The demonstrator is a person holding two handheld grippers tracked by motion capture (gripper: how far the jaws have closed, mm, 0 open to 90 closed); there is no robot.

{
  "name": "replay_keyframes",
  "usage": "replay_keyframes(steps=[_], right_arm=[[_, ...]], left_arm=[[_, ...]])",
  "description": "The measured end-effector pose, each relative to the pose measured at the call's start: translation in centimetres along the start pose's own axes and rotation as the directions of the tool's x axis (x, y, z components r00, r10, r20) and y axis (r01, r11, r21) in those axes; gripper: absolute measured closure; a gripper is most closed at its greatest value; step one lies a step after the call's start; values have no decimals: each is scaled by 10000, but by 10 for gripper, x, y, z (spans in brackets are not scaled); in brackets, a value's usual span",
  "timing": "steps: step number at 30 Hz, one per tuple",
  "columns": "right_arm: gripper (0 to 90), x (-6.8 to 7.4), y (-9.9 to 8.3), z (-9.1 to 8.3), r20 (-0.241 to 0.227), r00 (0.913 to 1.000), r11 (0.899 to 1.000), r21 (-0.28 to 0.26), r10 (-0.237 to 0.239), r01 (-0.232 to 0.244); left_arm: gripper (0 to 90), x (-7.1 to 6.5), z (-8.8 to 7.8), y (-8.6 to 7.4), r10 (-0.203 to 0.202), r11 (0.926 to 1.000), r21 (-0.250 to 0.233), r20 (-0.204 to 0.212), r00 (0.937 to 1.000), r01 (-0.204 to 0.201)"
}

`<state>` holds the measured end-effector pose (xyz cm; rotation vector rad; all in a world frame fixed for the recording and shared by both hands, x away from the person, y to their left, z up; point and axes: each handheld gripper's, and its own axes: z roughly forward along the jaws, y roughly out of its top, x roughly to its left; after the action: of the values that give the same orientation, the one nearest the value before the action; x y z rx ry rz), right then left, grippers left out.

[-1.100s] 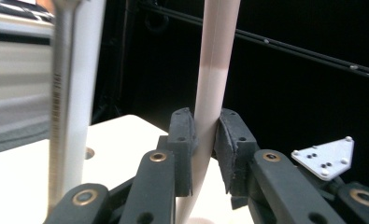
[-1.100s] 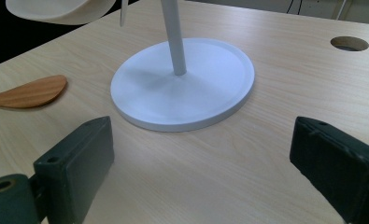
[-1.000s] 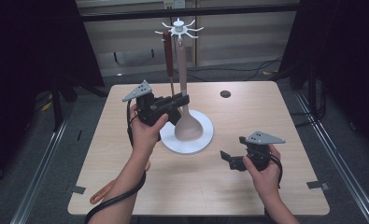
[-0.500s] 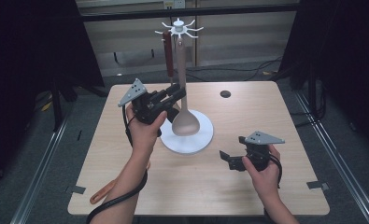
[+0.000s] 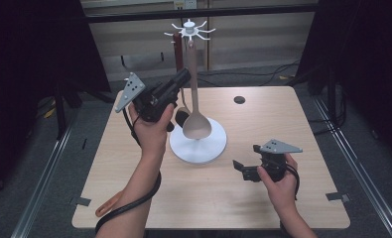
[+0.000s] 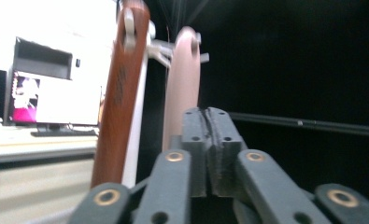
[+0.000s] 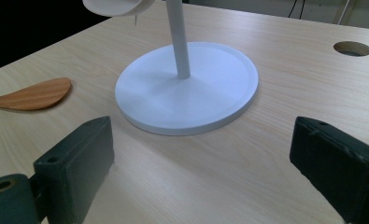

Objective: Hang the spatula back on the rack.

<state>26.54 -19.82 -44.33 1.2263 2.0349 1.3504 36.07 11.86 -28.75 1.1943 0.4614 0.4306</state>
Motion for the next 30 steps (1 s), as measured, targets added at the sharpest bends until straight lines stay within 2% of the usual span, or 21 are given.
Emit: replay_keyframes(steps=[7, 12, 20, 23, 25, 30], right_arm=[[59, 1, 1, 0, -3, 10000, 10000, -15, -42, 42], [59, 1, 1, 0, -45, 10000, 10000, -65, -13, 13], [59, -1, 1, -2, -54, 10000, 10000, -80, 10, -10], [59, -2, 1, -2, -4, 10000, 9999, -125, 33, -33], [59, -2, 1, -2, -35, 10000, 9999, -111, 58, -59], [59, -1, 1, -3, -35, 10000, 9999, -109, 55, -55]], left_arm=[[900, -3, 10, 20, 467, 9977, -483, -223, 9987, -477], [900, -1, 16, 29, 488, 9958, -762, -345, 9982, -513], [900, 9, 19, 36, 560, 9950, -776, -789, 9953, -621], [900, 13, 19, 38, 468, 9956, -772, -893, 9949, -538], [900, 16, 19, 39, 570, 9949, -762, -1130, 9920, -658], [900, 22, 19, 40, 514, 9957, -701, -1166, 9918, -598]])
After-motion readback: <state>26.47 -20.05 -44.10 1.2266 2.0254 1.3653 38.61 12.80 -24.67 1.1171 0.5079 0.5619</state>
